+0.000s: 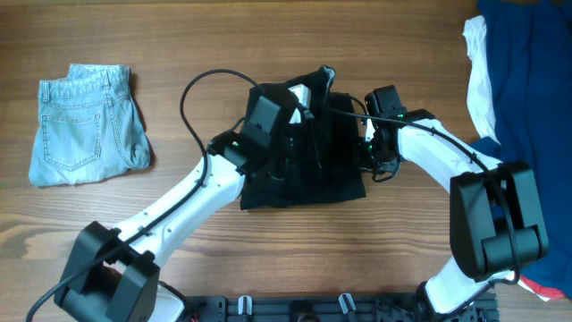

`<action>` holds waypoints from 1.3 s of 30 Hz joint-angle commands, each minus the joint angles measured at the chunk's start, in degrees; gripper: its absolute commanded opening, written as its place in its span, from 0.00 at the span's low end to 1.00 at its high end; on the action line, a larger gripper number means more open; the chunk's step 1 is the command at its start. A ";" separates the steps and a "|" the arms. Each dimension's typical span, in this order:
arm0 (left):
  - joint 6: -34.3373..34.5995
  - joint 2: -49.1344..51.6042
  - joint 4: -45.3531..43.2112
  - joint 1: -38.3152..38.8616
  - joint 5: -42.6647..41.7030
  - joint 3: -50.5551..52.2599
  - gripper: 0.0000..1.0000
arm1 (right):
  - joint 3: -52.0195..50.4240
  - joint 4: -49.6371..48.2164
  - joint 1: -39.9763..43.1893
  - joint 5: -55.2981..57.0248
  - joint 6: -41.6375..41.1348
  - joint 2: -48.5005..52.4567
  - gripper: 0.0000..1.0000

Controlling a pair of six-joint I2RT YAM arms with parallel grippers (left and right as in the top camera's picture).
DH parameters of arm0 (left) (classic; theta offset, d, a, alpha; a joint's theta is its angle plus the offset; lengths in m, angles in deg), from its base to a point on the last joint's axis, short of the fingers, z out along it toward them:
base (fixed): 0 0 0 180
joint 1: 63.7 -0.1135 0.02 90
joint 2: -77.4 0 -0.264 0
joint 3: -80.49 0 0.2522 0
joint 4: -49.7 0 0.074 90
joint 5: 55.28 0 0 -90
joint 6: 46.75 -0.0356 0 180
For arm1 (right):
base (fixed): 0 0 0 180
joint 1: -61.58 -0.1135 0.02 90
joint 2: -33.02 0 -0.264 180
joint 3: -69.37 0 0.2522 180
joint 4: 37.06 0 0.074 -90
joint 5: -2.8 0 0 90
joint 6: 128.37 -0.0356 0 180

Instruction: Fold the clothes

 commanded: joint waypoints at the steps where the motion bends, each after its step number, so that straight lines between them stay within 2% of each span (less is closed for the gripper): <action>1: 0.98 0.76 -1.25 2.10 0.37 -1.25 0.04 | -1.97 -0.37 -0.20 -1.14 0.59 1.60 0.14; 8: 0.98 0.83 -1.27 4.11 3.89 -1.25 0.08 | -1.97 -0.52 -0.20 -1.14 0.59 1.60 0.15; 10: 0.98 0.96 -1.27 4.24 3.89 -1.25 0.23 | -1.97 -0.55 -0.20 -1.14 0.57 1.60 0.15; 13: 0.96 0.98 -1.55 4.37 3.85 -1.25 0.34 | -1.97 -0.55 -0.20 -1.14 0.59 1.60 0.15; 18: 0.02 0.96 -1.46 3.80 3.89 -1.25 0.29 | -1.97 -0.33 -0.20 -1.14 0.61 1.60 0.16; 20: -1.36 0.92 -0.83 2.78 3.87 -1.25 0.29 | -1.97 -0.11 -0.20 -1.07 0.76 1.60 0.20; 26: -5.79 0.63 5.60 -2.60 5.73 -1.25 0.29 | -0.55 3.67 0.94 2.21 -0.70 -0.04 0.21; 32: -10.32 0.66 6.84 -11.30 8.02 -1.25 0.30 | 5.60 10.51 5.25 4.68 -0.83 -10.62 0.20; 33: -10.32 0.66 6.36 -12.72 8.46 -1.25 0.34 | 6.49 10.86 5.53 4.09 -0.83 -12.92 0.22; 39: -11.78 1.62 6.12 -18.10 13.38 -1.22 0.40 | 7.21 10.08 4.57 -8.31 -0.52 -22.01 0.26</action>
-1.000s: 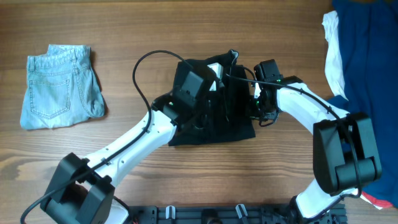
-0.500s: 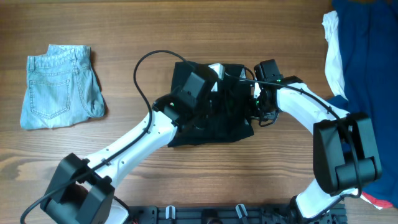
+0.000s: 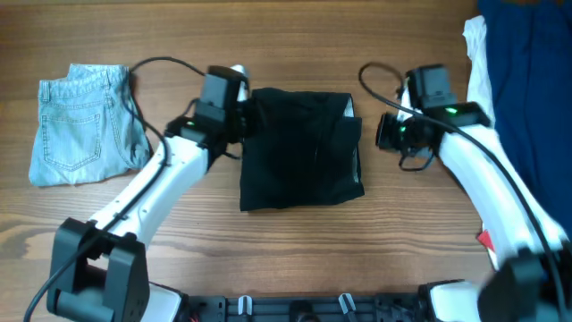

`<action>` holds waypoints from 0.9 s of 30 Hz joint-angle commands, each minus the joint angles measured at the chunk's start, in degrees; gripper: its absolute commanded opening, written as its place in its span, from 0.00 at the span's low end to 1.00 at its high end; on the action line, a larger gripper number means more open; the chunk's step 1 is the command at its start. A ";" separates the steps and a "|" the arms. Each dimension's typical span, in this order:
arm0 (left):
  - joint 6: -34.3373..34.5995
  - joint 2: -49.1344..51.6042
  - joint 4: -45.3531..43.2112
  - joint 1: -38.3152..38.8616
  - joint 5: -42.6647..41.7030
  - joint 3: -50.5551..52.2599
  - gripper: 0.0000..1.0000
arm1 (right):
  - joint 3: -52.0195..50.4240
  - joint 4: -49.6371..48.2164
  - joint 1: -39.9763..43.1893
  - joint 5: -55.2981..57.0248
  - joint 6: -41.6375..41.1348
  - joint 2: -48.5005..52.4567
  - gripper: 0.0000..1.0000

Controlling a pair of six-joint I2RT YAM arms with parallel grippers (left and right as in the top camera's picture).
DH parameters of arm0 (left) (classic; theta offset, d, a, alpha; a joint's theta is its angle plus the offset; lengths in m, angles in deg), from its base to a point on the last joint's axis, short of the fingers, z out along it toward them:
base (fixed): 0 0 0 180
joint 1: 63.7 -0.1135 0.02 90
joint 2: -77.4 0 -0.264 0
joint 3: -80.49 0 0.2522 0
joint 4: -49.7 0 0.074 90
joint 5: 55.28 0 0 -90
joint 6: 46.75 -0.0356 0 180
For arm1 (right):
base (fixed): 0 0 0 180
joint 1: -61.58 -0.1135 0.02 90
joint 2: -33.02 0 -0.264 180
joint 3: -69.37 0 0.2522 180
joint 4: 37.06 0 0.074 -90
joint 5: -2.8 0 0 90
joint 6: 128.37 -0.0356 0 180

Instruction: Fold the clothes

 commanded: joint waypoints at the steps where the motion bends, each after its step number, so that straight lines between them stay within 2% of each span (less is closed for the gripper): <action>1: -2.60 1.46 -0.13 -2.64 4.09 -0.94 0.40 | 0.90 0.70 -1.55 -11.28 0.57 -3.72 0.26; 4: -2.56 3.54 0.76 -2.99 4.07 -0.90 0.40 | 0.66 0.74 -3.96 -16.37 1.90 -2.89 0.25; 9: -2.54 9.14 3.50 -2.84 3.89 -0.90 0.42 | -0.85 -0.04 -9.07 -16.26 1.16 1.77 0.24; 14: -2.54 13.92 5.27 -2.84 0.33 -0.90 0.47 | -2.84 -1.38 -12.52 -16.26 1.09 7.65 0.23; 19: -2.54 14.84 7.74 -2.84 0.15 -0.90 0.46 | -2.86 -2.08 -14.29 -15.52 1.05 13.70 0.24; 27: -2.56 14.80 20.20 -2.69 -0.04 -0.90 0.16 | -2.86 -0.48 -14.32 -3.80 -2.21 21.55 0.25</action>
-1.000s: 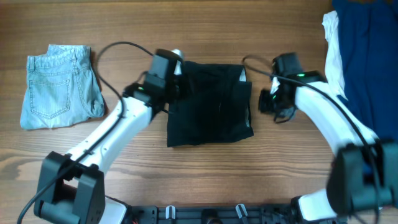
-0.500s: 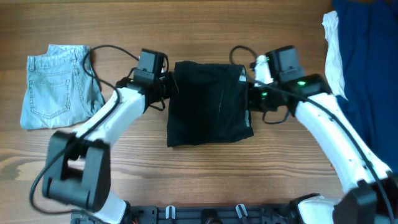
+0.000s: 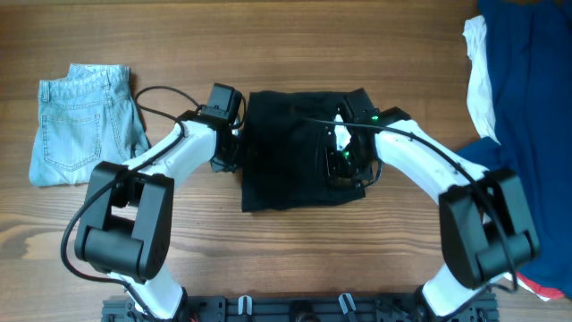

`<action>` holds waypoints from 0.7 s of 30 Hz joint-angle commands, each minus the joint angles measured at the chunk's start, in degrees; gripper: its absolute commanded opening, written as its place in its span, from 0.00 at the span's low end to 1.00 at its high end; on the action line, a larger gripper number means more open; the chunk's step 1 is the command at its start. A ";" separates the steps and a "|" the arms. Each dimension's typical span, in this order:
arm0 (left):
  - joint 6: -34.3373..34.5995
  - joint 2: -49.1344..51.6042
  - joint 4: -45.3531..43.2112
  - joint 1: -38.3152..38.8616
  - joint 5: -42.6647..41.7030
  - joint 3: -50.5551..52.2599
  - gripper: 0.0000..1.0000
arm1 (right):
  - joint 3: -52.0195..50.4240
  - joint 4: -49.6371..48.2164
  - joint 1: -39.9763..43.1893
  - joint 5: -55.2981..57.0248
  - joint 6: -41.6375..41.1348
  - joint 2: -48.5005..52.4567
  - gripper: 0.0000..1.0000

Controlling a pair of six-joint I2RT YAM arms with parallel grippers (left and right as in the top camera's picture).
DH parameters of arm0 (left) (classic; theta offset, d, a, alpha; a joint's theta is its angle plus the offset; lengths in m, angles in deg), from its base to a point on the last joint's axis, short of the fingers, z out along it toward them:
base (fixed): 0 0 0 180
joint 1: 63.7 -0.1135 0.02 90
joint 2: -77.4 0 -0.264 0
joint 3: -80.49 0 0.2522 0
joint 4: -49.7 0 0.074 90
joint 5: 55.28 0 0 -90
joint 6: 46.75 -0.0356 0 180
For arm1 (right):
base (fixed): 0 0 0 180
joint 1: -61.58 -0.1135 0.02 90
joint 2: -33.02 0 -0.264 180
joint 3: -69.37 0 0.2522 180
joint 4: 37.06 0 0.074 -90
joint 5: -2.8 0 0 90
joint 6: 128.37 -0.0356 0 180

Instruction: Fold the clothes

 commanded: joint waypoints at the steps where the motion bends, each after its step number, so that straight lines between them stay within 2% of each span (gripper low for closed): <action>1: -0.31 0.35 5.33 0.22 -0.59 -0.39 0.10 | -0.42 0.87 -0.11 9.07 -2.45 4.33 0.25; 8: -0.33 0.35 13.25 2.38 -3.41 -0.37 0.06 | -0.42 -0.68 1.60 20.09 -3.78 5.14 0.25; 11: -0.31 0.31 15.04 4.70 -4.22 -0.37 0.05 | -0.37 -2.36 4.44 25.29 -5.22 5.14 0.30; 17: -0.04 -1.27 17.97 9.94 -4.17 -0.37 0.04 | 2.91 -3.67 11.41 25.79 -4.48 4.90 0.31; 21: 0.13 -5.07 18.43 10.93 -3.48 -0.37 0.05 | 4.87 -3.28 12.44 23.69 0.13 3.82 0.31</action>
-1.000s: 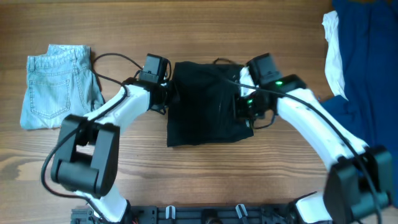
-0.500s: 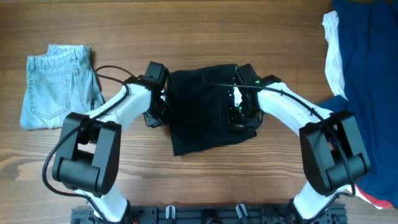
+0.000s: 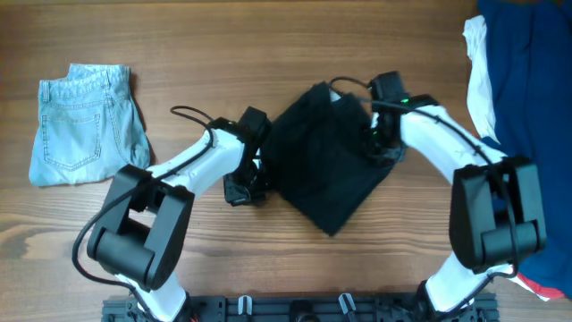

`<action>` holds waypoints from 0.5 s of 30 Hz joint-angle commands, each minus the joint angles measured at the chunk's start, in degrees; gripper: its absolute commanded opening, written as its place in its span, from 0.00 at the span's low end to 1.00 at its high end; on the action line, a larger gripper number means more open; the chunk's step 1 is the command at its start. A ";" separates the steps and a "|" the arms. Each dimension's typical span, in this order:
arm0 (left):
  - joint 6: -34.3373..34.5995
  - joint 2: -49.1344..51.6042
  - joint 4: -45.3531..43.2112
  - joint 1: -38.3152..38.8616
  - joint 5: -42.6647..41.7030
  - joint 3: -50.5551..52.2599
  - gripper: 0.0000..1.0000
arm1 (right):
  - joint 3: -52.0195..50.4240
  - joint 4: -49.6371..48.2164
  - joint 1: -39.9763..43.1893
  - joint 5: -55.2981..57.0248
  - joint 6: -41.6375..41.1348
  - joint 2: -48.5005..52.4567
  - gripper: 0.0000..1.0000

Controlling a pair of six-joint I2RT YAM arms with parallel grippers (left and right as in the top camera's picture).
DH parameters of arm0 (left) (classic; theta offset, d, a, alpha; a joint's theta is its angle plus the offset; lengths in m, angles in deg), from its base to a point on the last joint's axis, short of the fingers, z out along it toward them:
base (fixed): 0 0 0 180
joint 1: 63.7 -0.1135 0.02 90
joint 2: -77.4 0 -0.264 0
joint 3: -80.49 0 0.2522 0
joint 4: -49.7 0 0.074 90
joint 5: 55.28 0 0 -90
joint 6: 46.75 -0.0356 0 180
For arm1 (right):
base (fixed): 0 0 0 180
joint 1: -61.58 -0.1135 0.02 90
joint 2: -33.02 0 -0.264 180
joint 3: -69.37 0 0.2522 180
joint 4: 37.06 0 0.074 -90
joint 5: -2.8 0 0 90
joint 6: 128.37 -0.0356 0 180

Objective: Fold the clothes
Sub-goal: 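Lift and rotate the folded shorts with both grippers, then lay them down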

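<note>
A folded black garment (image 3: 326, 165) lies mid-table, turned so that its corners point like a diamond. My left gripper (image 3: 246, 186) is low at its left edge, touching or just beside the cloth. My right gripper (image 3: 379, 146) rests on the garment's upper right edge. Both sets of fingers are dark against the black cloth, so their opening cannot be read. A folded pair of light blue jeans (image 3: 85, 125) lies at the far left.
A heap of dark blue cloth (image 3: 527, 72) with a white piece (image 3: 478, 76) fills the right edge of the table. The arms' base rail (image 3: 304, 309) runs along the front edge. Black cables loop off both wrists above the garment.
The black garment has turned from square to the table to a diamond and shifted slightly right. My left gripper is lower at its left edge, and my right gripper is further right and up.
Both grippers were on the rumpled black garment at mid-table. Then both stood off it at either side, the garment lying as a neat square. Then the left was at its left edge and the right on its right half. Now it lies rotated.
</note>
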 commanded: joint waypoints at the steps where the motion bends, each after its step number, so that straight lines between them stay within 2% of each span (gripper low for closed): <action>1: 0.09 -6.54 -0.20 0.74 2.45 -0.04 0.05 | 1.81 0.46 1.29 5.99 4.22 0.87 0.31; 4: -0.37 -11.65 -4.42 -0.44 7.30 -0.09 0.12 | 1.81 0.44 1.29 5.99 4.37 0.50 0.31; 5: -0.37 -13.20 -7.30 -0.96 9.62 -0.09 0.50 | 1.81 0.44 1.29 5.97 4.37 0.50 0.31; 6: -0.42 -14.45 -10.80 -1.46 11.69 -0.09 0.64 | 1.81 0.50 1.29 5.95 4.33 0.50 0.31; 10: -7.17 -15.56 -27.04 -3.23 13.94 -0.09 0.67 | 1.81 0.87 1.16 4.44 4.35 0.50 0.31; 15: -9.55 -10.58 -40.74 -4.13 13.84 -0.09 0.72 | 1.81 1.07 1.11 3.34 4.35 0.50 0.32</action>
